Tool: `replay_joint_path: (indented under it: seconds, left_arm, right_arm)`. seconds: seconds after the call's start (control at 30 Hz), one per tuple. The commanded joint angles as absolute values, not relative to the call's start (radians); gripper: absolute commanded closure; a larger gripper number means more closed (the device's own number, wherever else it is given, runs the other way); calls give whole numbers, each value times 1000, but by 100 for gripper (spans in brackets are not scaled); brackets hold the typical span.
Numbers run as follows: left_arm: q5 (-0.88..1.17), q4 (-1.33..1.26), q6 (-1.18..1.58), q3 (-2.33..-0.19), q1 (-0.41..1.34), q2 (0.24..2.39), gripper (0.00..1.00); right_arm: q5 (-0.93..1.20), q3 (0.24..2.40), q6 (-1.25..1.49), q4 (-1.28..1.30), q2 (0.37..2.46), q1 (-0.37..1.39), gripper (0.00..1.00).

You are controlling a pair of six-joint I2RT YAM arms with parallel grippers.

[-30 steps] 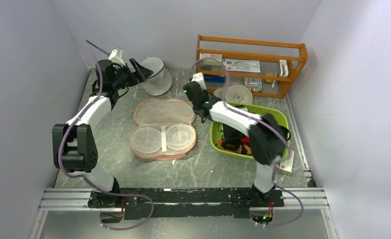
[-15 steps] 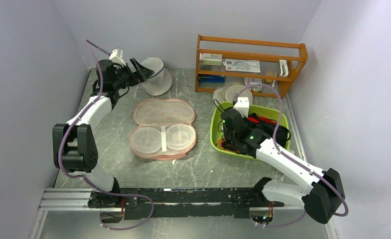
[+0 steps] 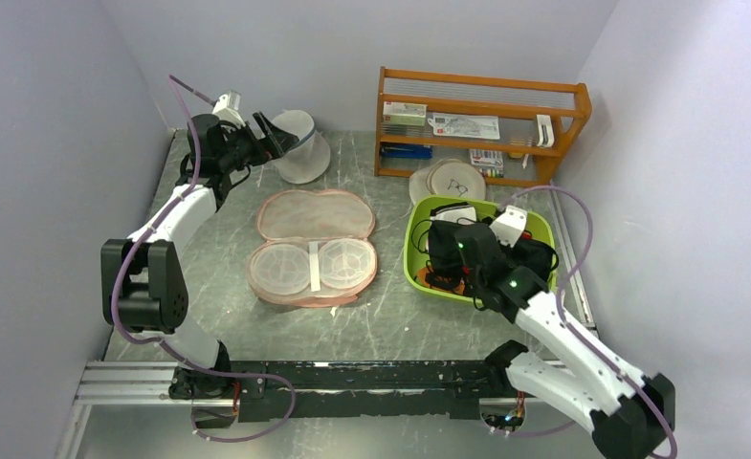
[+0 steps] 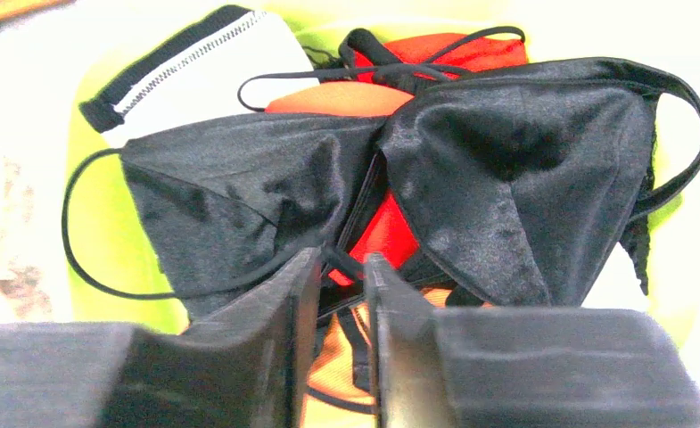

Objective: Unzip the laundry bag and remove the bra

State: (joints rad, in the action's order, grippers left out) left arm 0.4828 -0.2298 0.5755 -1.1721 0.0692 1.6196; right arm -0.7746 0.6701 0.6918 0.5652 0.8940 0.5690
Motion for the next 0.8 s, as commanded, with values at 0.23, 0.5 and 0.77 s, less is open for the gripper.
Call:
replay_joint_path:
  seconds: [0.23,0.5,0.77]
  left_arm:
    - [481,-234,555,-1206,79,1580,0]
    - [505,-248,555,-1206,79,1567,0]
    - [492,-221,533,-1219,78,1589,0]
  right_arm:
    - [-597,699,448,358,711,565,33]
    - [-181,737,272,23,1030,565,25]
    - [-82,1022,91,-77,1494,661,24]
